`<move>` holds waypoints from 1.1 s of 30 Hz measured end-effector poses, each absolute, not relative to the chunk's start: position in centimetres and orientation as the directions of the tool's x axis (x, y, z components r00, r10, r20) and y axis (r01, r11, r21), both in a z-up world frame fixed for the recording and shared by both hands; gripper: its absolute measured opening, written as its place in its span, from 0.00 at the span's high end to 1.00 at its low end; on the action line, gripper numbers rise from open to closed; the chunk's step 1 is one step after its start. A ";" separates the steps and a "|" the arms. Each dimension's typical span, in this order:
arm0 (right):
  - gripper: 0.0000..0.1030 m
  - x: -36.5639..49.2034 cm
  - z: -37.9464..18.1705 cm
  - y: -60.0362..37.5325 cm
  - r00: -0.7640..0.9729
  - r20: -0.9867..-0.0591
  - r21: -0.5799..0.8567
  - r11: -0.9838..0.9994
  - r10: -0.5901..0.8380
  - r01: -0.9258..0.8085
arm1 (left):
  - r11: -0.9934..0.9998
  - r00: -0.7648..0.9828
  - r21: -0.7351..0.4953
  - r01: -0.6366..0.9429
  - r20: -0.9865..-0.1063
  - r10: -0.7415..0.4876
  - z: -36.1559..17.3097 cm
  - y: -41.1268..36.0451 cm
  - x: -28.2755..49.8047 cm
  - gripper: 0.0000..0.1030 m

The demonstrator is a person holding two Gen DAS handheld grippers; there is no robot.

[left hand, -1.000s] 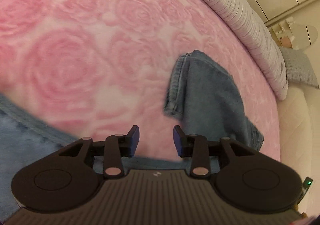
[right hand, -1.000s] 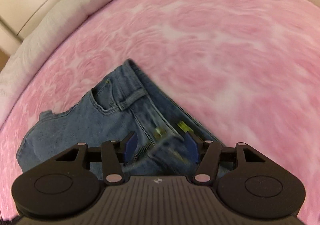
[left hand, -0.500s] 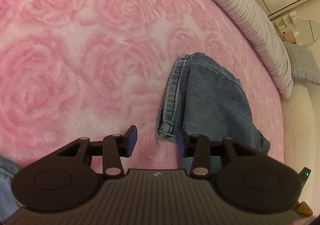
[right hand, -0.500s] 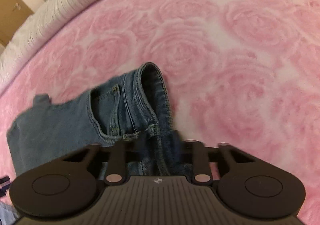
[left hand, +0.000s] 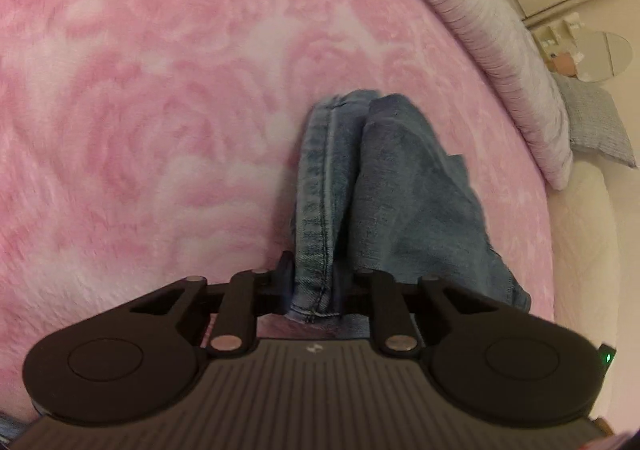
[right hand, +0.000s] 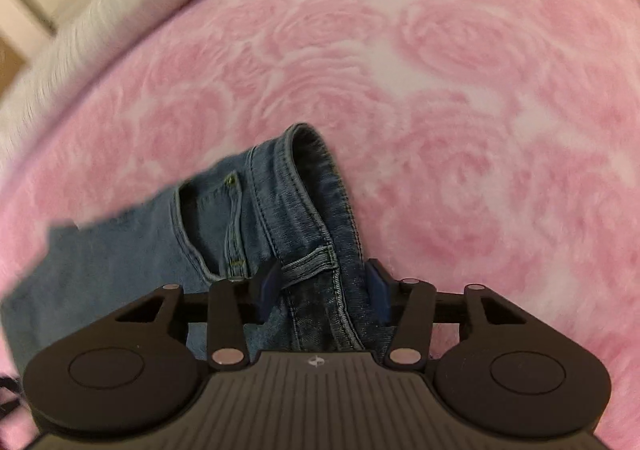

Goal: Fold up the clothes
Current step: 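Grasp the jeans leg hem with the left gripper while the right gripper grasps the waistband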

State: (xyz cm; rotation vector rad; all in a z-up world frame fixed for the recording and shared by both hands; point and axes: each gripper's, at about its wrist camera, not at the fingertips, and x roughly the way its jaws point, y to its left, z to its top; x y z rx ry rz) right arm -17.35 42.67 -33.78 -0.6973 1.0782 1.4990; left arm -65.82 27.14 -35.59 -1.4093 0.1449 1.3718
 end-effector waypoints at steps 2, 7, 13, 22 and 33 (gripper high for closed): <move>0.80 -17.4 -33.2 42.7 -0.190 -0.880 0.232 0.045 0.435 -0.972 | -0.326 0.268 -0.536 -0.779 -0.753 0.601 -32.5 26.6 -66.8 0.87; 0.82 -17.5 -30.7 41.5 -0.156 -0.864 0.193 0.028 0.479 -0.981 | -0.336 -0.008 -0.290 -0.896 -0.746 0.666 -24.2 24.3 -75.1 0.87; 0.79 -18.8 -30.6 41.2 -0.023 -0.873 0.097 0.127 0.487 -0.987 | -0.498 -0.454 0.176 -0.849 -0.725 0.518 -19.8 23.0 -87.8 0.83; 0.35 -19.3 -28.2 40.0 0.021 -0.863 0.127 0.256 0.505 -0.958 | -0.705 -0.373 -0.056 -0.707 -0.818 0.439 -24.3 15.8 -94.1 0.71; 0.33 -20.5 -27.9 29.7 -0.068 -0.896 0.293 0.470 0.438 -0.832 | -0.699 0.028 -0.445 -0.559 -0.854 0.520 -30.4 9.6 -88.7 0.67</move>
